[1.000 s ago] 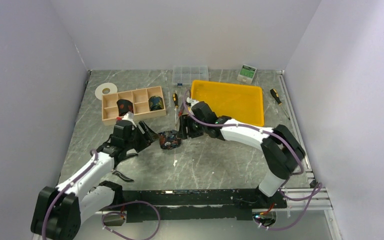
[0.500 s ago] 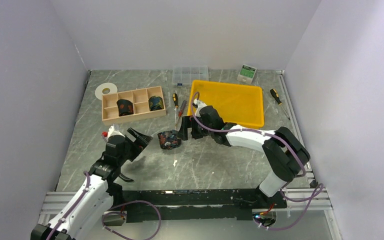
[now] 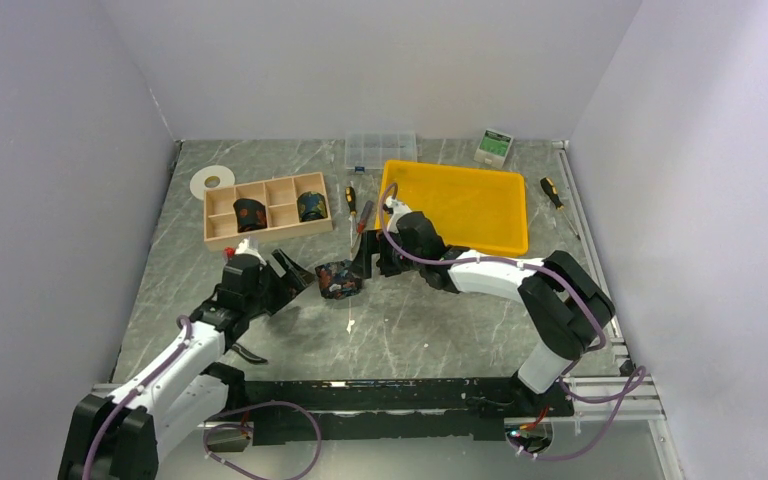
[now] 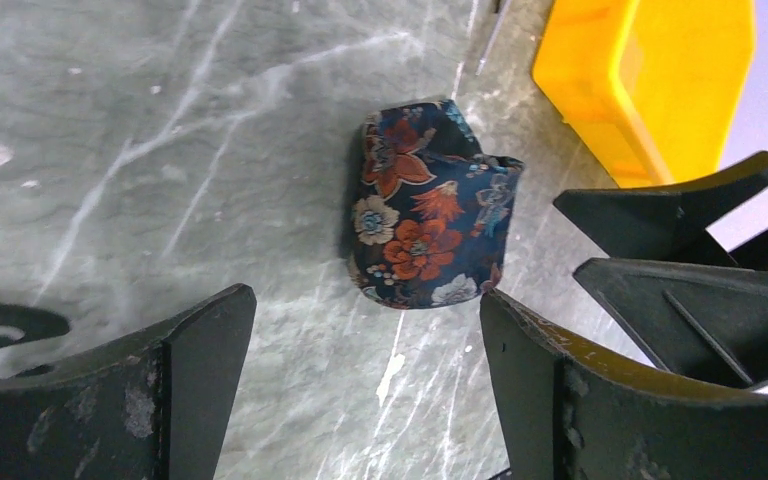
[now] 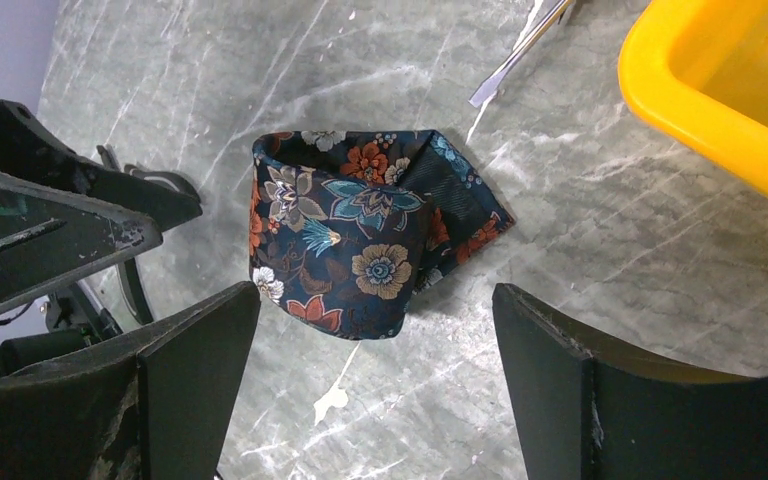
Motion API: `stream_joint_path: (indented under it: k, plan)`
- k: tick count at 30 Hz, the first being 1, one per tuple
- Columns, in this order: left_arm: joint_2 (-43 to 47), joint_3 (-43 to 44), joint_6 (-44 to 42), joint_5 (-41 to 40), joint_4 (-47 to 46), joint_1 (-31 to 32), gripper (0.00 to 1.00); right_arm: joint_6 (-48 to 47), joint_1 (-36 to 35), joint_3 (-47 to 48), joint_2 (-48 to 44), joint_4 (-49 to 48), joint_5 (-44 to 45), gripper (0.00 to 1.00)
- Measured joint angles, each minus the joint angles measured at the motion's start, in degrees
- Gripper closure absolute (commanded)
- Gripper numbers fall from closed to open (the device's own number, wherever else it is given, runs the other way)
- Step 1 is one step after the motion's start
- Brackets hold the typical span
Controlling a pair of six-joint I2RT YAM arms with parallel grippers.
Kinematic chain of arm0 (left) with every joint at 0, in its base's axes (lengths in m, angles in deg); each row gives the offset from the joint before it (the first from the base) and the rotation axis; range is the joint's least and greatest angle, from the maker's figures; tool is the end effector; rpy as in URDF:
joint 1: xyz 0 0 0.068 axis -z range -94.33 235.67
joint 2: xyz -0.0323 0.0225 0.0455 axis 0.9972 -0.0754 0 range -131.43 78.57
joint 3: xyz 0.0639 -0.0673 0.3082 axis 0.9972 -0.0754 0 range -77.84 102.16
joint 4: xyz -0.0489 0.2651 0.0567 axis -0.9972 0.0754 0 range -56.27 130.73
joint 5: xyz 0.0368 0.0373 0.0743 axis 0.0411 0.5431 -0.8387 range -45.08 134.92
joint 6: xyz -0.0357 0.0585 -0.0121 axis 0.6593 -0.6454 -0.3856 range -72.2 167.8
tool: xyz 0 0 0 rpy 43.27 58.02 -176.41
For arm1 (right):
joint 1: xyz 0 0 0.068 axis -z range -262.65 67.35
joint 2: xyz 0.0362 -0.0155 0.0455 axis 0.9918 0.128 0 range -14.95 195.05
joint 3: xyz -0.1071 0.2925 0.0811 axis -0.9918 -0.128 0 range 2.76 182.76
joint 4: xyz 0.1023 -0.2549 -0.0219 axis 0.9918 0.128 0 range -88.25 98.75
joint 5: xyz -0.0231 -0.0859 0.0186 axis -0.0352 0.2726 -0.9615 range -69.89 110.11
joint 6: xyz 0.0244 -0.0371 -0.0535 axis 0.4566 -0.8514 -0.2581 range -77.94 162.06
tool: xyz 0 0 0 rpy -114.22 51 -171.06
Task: Roll the ties
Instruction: Roll the tie at the center of the board.
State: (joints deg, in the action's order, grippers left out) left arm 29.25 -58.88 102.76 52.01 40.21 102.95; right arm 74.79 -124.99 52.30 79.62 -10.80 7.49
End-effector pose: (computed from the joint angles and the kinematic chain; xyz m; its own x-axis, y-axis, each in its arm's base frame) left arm 0.1640 -0.0583 0.1944 -0.6472 -0.6496 -0.3989 -0.2454 0.6730 -0.6977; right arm 0.2726 0.2653 0.2161 -0.7629 0.0186 -0.6463 -0.4531 0.6977 0.5549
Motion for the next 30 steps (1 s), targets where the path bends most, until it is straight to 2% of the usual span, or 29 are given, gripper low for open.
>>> stream_joint_path:
  k: [8, 15, 30]
  plan:
    - [-4.92, -0.07, -0.24, 4.42, -7.30, 0.00, 0.13, -0.31, -0.98, 1.14, 2.01, -0.35, 0.02, 0.25]
    - [-5.09, -0.76, -0.44, 5.81, -10.34, -0.07, 0.12, -0.22, -1.88, 1.79, 5.14, -0.17, -1.05, 0.41]
    - [-5.95, -1.09, -1.79, 7.45, -12.31, -0.22, 0.12, -0.33, -1.99, 11.30, 13.20, 4.74, 0.42, 0.53]
